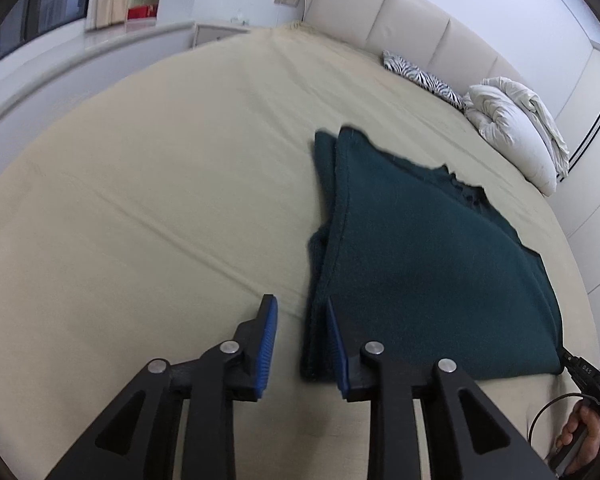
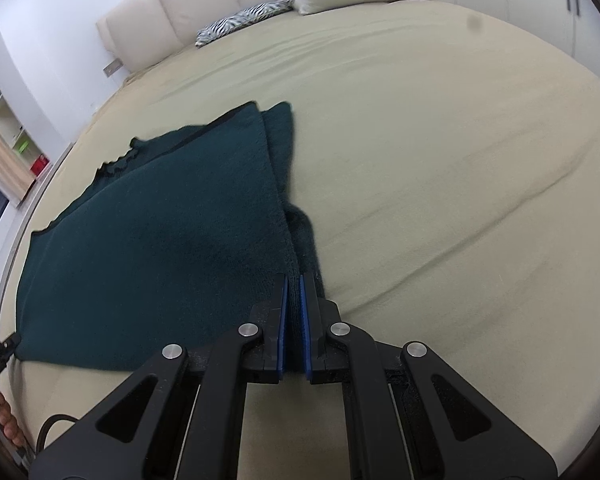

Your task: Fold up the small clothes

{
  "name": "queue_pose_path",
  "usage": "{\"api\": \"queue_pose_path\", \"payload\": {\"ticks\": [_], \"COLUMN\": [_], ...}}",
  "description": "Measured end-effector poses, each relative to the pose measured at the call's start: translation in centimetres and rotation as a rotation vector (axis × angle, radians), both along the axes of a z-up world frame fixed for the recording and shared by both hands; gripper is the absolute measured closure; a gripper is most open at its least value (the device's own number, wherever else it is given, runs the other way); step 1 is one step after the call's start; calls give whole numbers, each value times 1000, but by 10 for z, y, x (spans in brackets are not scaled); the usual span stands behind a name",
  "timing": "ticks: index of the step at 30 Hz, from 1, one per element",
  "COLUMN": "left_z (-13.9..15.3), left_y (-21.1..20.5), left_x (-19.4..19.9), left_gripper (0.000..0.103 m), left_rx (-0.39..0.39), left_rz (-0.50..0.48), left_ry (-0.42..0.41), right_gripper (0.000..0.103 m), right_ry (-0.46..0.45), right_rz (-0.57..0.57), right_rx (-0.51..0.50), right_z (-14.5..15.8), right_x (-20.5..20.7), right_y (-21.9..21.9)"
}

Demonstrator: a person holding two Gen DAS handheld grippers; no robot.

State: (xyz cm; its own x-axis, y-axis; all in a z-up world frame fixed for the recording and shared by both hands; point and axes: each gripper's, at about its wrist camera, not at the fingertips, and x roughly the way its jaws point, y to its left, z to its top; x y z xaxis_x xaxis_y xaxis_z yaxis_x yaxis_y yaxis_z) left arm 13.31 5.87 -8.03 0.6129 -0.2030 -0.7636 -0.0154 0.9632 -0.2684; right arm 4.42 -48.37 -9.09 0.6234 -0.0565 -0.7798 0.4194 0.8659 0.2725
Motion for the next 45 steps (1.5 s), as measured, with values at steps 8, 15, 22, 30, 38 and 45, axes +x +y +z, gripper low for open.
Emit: {"api": "queue_pose_path", "payload": {"ticks": [8, 15, 22, 30, 38, 45], "left_z": [54, 35, -32, -27, 12, -19], "left_y": [-57, -113, -105, -64, -55, -83], "left_x": [53, 127, 182, 188, 99, 24], "left_gripper": [63, 63, 59, 60, 42, 39], "left_rx": [94, 175, 99, -156, -116, 1], "left_rz": [-116, -166, -168, -148, -152, -224], "left_ry": [-189, -198, -49, -23, -74, -48], "right_gripper": [47, 47, 53, 73, 58, 48], "right_ry": [-196, -209, -120, -196, -286, -94], "right_rz": [-47, 230, 305, -6, 22, 413], "right_rx": [26, 288, 454, 476, 367, 420], "right_z": [61, 52, -22, -38, 25, -34], "right_x": [1, 142, 234, 190, 133, 132], "right_y": [0, 58, 92, -29, -5, 171]}}
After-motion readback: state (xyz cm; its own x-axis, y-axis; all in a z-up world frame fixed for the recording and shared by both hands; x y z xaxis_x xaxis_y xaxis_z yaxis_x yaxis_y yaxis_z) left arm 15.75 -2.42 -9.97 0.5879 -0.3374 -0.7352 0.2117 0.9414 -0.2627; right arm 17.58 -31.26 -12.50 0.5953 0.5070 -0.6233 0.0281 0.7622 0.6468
